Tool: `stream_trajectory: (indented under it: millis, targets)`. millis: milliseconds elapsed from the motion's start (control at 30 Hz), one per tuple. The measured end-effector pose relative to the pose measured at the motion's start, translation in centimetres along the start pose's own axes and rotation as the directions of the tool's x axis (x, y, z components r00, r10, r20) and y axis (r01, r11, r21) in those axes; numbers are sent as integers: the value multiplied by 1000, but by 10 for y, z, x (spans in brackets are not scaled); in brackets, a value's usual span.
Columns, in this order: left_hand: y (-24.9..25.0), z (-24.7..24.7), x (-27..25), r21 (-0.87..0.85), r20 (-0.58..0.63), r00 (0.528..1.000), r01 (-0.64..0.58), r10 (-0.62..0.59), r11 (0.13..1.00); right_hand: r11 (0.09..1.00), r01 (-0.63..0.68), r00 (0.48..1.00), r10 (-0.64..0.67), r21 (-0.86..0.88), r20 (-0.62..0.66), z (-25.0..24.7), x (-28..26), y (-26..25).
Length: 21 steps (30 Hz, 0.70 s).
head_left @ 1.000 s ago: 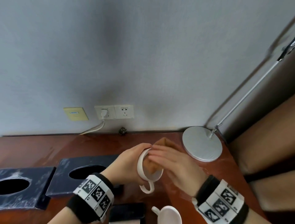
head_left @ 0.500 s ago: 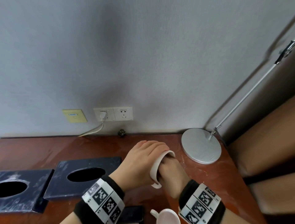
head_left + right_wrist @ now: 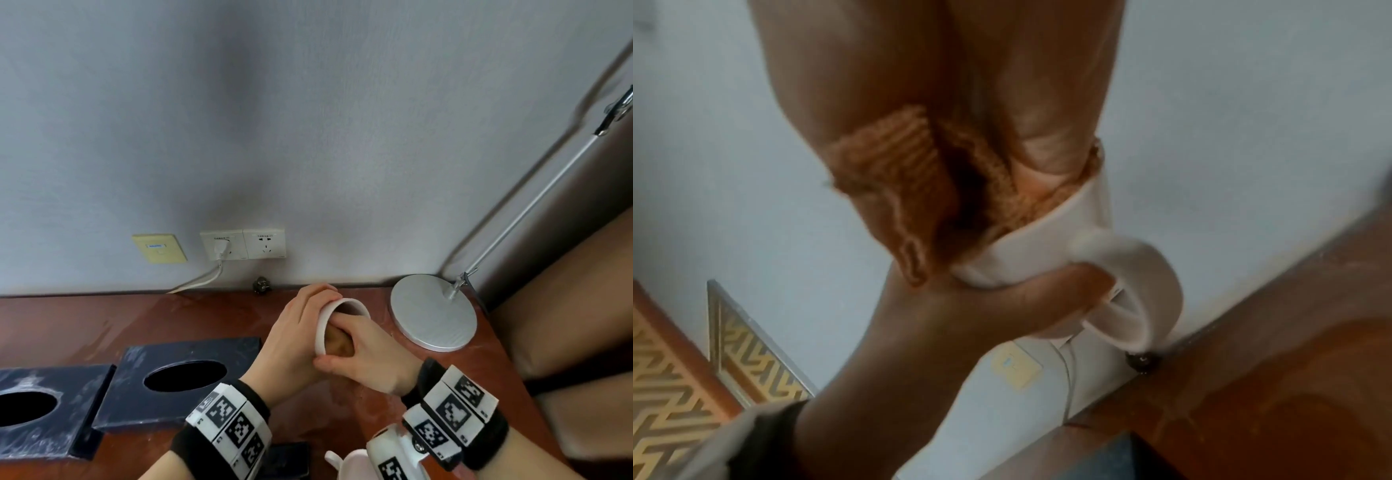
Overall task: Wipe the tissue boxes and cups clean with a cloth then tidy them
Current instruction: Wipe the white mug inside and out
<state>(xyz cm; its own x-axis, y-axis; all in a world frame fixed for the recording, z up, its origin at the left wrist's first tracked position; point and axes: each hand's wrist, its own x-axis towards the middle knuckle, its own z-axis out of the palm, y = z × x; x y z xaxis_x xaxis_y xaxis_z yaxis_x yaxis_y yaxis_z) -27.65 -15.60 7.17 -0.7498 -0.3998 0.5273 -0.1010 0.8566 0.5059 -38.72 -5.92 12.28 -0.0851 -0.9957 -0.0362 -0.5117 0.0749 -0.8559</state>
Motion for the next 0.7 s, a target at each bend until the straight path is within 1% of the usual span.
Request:
stream_trajectory:
  millis: [67, 100, 133, 200, 233, 267, 300, 333, 400, 467, 533, 567, 600, 633, 667, 700]
  targets:
    - [-2, -5, -2, -57, 74, 997, 37, -33, 998, 995, 21, 1000, -20, -100, 5, -2, 0, 4]
    - [-4, -10, -2, -105, 149, 988, 59, -43, 993, 987, 38, 999, -34, -159, 30, -2, -1, 6]
    - [-4, -16, 0, -156, 245, 968, 84, -44, 984, 970, 64, 996, -48, -234, 71, -3, -1, 8]
    - [-4, -29, 8, -232, 412, 911, 121, -15, 965, 923, 187, 972, -125, -336, 199, -5, -2, 13]
    - [-5, -34, 14, -255, 455, 891, 129, 1, 958, 898, 251, 950, -158, -361, 268, -4, -1, 13]
    - [-5, -37, 19, -254, 470, 883, 132, 3, 958, 887, 287, 932, -171, -363, 319, -4, 1, 13]
    - [-5, -38, 23, -220, 456, 890, 113, 0, 969, 890, 288, 927, -165, -354, 337, -4, 2, 12]
    - [-3, -36, 23, -171, 418, 908, 81, -2, 982, 892, 277, 933, -161, -357, 320, -3, 4, 11]
    - [0, -28, 17, -87, 307, 951, 53, -24, 995, 895, 208, 966, -122, -396, 229, 0, 8, 8]
    - [-1, -13, 8, -54, 178, 983, 53, -43, 997, 930, 111, 988, -66, -349, 138, 6, 10, 8]
    - [-5, 1, 3, 16, 35, 999, -10, 10, 1000, 960, 72, 997, -63, -271, 41, 14, 12, 11]
    - [-6, 6, 1, 45, -4, 1000, -30, 30, 999, 959, 76, 997, -78, -274, 3, 18, 13, 13]
    - [-7, 9, 0, 54, -19, 999, -27, 28, 998, 955, 88, 995, -95, -282, -13, 19, 13, 15]
    - [-8, 10, -1, 34, -6, 1000, -2, 2, 999, 957, 90, 996, -95, -277, -3, 17, 12, 17]
    - [-8, 8, -1, -16, 35, 999, 41, -41, 999, 956, 103, 995, -100, -276, 24, 14, 10, 19]
    - [-8, 5, 0, -94, 105, 991, 91, -81, 991, 944, 128, 991, -110, -304, 77, 10, 8, 20]
